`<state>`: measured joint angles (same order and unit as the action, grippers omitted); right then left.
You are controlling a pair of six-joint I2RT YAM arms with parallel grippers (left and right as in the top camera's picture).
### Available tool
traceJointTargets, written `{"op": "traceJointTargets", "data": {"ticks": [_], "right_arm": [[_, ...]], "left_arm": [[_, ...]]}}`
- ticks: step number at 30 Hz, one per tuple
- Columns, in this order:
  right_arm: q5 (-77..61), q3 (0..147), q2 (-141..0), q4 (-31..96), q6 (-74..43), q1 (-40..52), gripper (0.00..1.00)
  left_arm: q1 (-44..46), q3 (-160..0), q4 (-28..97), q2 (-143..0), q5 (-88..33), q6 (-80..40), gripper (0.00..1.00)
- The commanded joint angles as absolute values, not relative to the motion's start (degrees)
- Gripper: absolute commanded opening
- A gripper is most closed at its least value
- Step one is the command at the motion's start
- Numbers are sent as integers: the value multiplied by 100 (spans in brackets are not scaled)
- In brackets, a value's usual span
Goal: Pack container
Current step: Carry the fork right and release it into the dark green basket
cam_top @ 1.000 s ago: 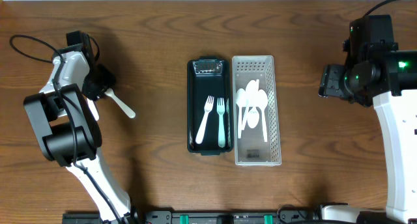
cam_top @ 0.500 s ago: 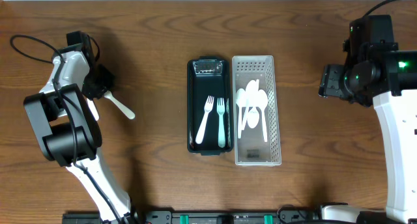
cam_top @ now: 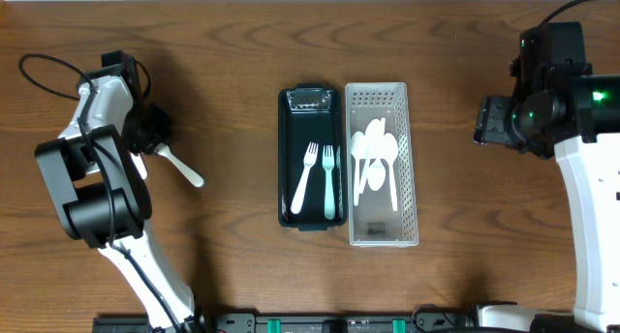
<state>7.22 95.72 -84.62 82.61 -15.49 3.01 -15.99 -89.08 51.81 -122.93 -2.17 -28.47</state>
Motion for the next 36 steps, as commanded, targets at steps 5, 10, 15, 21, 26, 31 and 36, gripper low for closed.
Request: {"op": "traceJointTargets", "data": {"ticks": [5,10,15,21,26,31,36], "right_arm": [[707,9546,-8464,8254,-1616,263,71],[709,9546,-8466,8252,-1555,263,72],[707,9546,-8466,8254,-1463,263,73],[709,9546,-8466,8254,-1404,263,74],[709,9546,-8466,8281,-1310,263,73],[707,9546,-8466,8285,-1299,263,74],[707,9546,-8464,8296,-1299,263,74]], "left_arm": [[-1057,-8866,5708,-10637,-235,-2775,6],[-104,-8866,5800,-9550,-235,-2777,6],[1085,-8866,5636,-9052,-231,-2777,6],[2233,-8864,5380,-9258,-213,-2777,6],[2683,-8864,5301,-9723,-141,-2781,6],[2818,-8862,5304,-10326,-148,-2781,6],[2891,-8862,5301,-10770,-148,-2799,6]]}}
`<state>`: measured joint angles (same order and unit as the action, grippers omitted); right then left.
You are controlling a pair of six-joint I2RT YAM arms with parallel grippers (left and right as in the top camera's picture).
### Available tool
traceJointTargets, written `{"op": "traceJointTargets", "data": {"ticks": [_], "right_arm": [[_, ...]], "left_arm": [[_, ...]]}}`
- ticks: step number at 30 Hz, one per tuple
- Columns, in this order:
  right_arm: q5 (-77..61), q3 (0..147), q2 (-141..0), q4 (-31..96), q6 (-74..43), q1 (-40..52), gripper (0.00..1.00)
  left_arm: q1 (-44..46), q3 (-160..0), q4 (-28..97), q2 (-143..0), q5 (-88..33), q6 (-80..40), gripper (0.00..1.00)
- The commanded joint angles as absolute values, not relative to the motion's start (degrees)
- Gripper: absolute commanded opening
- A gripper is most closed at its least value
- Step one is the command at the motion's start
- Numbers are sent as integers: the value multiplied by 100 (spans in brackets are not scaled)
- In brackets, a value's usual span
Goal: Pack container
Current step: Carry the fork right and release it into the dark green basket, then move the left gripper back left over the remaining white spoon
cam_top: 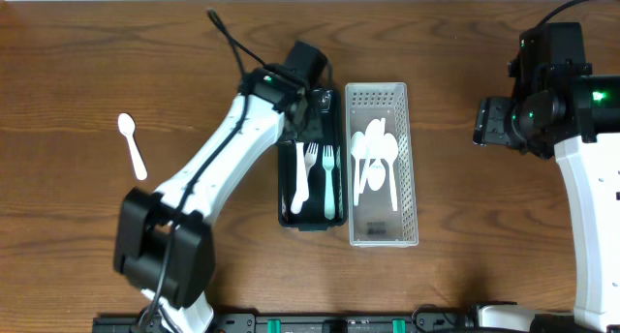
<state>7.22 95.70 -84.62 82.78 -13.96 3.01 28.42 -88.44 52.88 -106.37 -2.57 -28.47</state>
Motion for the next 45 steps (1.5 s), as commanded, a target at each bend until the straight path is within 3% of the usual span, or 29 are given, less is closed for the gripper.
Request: {"op": "traceJointTargets", "data": {"ticks": [1,3,4,8,11,16,22,27,33,38,45], "right_arm": [[707,9546,-8466,8294,-1299,263,74],[707,9546,-8466,8294,-1299,263,74],[707,9546,-8464,8294,-1299,263,74],[709,9546,-8466,8296,-1299,263,74],[709,9546,-8466,8305,-1299,263,74],[711,9546,-8466,8342,-1299,263,74],[707,9546,-8466,8390,-1302,263,74],[705,9546,-8466,8512,-1326,263,74],[705,9546,-8466,8536,-1323,268,75],[705,9546,-8466,8608,-1326,268,75],[705,9546,-8466,8646,-1433,268,75]], "left_arm": [[2906,-8862,5299,-10840,-148,-2799,6],[2912,-8862,5304,-10901,-148,-2799,17],[2923,-8862,5306,-10912,-148,-2797,33],[2923,-8862,5306,-10910,-145,-2794,50],[2915,-8864,5308,-10890,-139,-2613,78],[2794,-8873,5513,-10608,475,-2519,98],[1907,-8875,5800,-9793,563,-2375,98],[325,-8875,5804,-9308,541,-1793,98],[-1444,-8875,5520,-9725,539,-1584,98],[-2075,-8875,5046,-10514,484,-1363,98],[-2174,-8875,4244,-11386,202,-816,98]]}}
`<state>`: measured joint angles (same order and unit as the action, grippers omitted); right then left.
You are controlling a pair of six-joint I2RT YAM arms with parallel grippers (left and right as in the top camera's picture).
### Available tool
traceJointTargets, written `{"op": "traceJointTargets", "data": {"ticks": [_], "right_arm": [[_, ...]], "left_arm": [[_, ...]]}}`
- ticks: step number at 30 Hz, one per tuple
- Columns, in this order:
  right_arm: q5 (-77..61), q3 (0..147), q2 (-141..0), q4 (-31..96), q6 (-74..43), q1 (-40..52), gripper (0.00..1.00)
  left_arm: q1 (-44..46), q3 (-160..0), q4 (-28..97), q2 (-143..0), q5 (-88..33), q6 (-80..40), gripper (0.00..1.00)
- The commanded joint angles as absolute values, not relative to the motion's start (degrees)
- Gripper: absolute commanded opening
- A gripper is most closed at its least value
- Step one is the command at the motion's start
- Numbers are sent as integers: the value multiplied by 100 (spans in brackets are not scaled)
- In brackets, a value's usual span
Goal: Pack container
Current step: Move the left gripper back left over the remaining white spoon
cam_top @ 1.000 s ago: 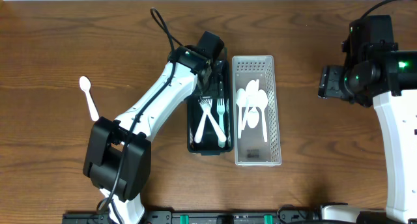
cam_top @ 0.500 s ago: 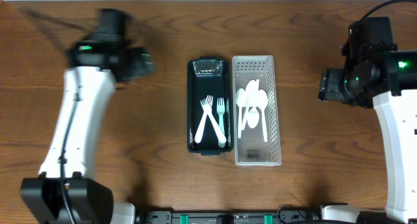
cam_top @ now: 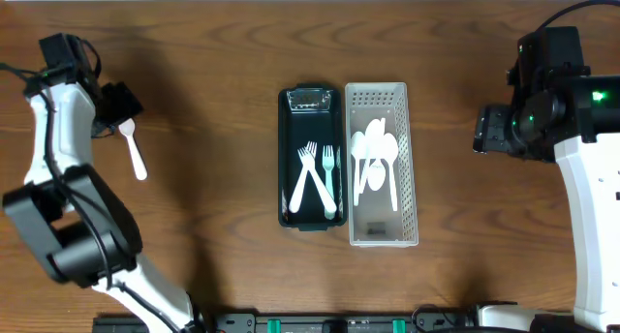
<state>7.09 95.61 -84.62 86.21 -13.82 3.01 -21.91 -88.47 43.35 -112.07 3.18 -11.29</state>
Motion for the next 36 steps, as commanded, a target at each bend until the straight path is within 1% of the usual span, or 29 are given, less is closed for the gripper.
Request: {"op": "traceJointTargets", "data": {"ticks": [1,9,15,32,33,35,36], "right_arm": [[707,9546,-8466,8661,-1461,268,75],[707,9546,-8466,8680,-1474,268,75],[705,9546,-8466,8687,-1479,268,75],[731,9546,-8466,8700,-1518,263,76],[731,9546,-8466,8705,-1520,263,76],[731,9546,-8466,8705,-1518,263,76],[731,9546,-8466,8702,-1518,263,76]], "left_arm": [[-2174,-8875,4178,-11476,198,-816,98],[-2174,-8873,4104,-11970,193,-469,98],[-2185,-8862,4101,-12296,12,-471,98],[-2185,-8862,4106,-12486,-89,-473,99],[-2185,-8860,4115,-12486,-86,-473,96],[-2187,-8858,4123,-12486,-86,-473,82],[-2185,-8858,4123,-12486,-86,-473,79]]}}
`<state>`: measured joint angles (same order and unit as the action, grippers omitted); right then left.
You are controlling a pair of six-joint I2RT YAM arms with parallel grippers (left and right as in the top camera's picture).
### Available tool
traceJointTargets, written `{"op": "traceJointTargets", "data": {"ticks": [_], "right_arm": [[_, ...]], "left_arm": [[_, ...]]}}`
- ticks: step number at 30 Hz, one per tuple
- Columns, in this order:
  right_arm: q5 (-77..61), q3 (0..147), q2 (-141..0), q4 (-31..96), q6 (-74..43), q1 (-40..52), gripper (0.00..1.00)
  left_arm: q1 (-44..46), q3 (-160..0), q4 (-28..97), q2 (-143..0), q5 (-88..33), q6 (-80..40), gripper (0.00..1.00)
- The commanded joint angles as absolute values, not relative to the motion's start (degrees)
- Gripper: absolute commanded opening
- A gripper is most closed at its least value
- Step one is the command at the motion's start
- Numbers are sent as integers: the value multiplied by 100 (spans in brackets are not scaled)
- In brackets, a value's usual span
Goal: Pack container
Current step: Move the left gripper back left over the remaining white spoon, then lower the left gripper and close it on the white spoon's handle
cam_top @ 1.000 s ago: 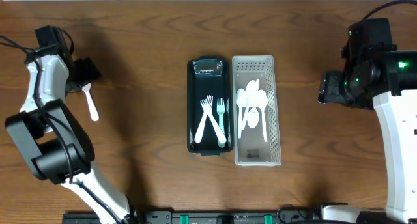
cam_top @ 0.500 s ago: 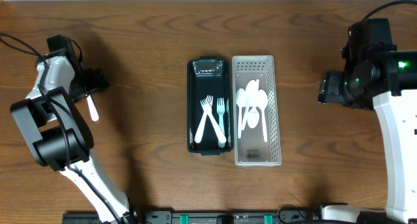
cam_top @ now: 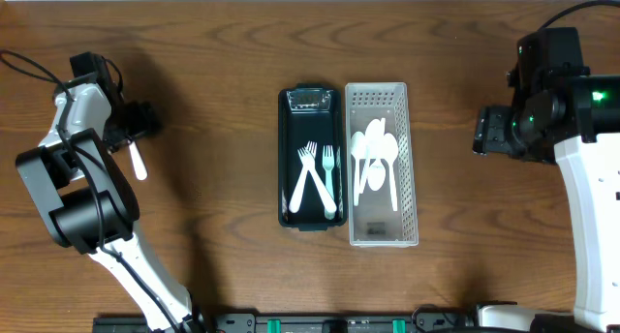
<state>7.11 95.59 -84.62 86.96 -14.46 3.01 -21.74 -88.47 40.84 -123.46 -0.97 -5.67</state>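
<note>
A black container (cam_top: 289, 159) lies at the table's centre with three white forks (cam_top: 317, 178) in it, two of them crossed. At the far left a white spoon (cam_top: 138, 164) lies on the wood. Only its handle shows, because my left gripper (cam_top: 139, 127) sits over its bowl end. From above I cannot tell whether those fingers are open or closed. My right gripper (cam_top: 487, 126) hangs at the far right, away from everything, and its fingers cannot be made out.
A white perforated basket (cam_top: 382, 231) stands right against the black container's right side and holds several white spoons (cam_top: 375, 159). A clear lid piece (cam_top: 311, 100) lies at the container's far end. The left arm's cable loops at the table's left edge.
My left gripper has moved a little right and toward the front, from just beyond the spoon's bowl to directly over it. The forks, the basket and the right arm are unchanged.
First my left gripper was at the far left on a white utensil, with two forks in the container. Then it was over the container's far end, the spoon lying alone at left. Later three forks lay in the container and the gripper was back by the spoon, now covering its bowl.
</note>
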Motion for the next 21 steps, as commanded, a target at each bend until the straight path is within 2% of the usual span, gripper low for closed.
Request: {"op": "traceJointTargets", "data": {"ticks": [1,5,7,9,21], "right_arm": [[731,9546,-8466,8705,-1520,263,76],[729,9546,-8466,8735,-1520,263,76],[729,9546,-8466,8746,-1525,263,77],[729,9546,-8466,8759,-1542,263,76],[729,9546,-8466,8829,-1542,263,77]], "left_arm": [[-2185,-8855,4123,-12486,-86,-473,75],[-2185,-8847,4121,-12486,-86,-473,52],[-2185,-8847,4123,-12486,-86,-473,49],[-2185,-8847,4121,-12486,-86,-473,41],[-2185,-8847,4123,-12486,-86,-473,20]]}}
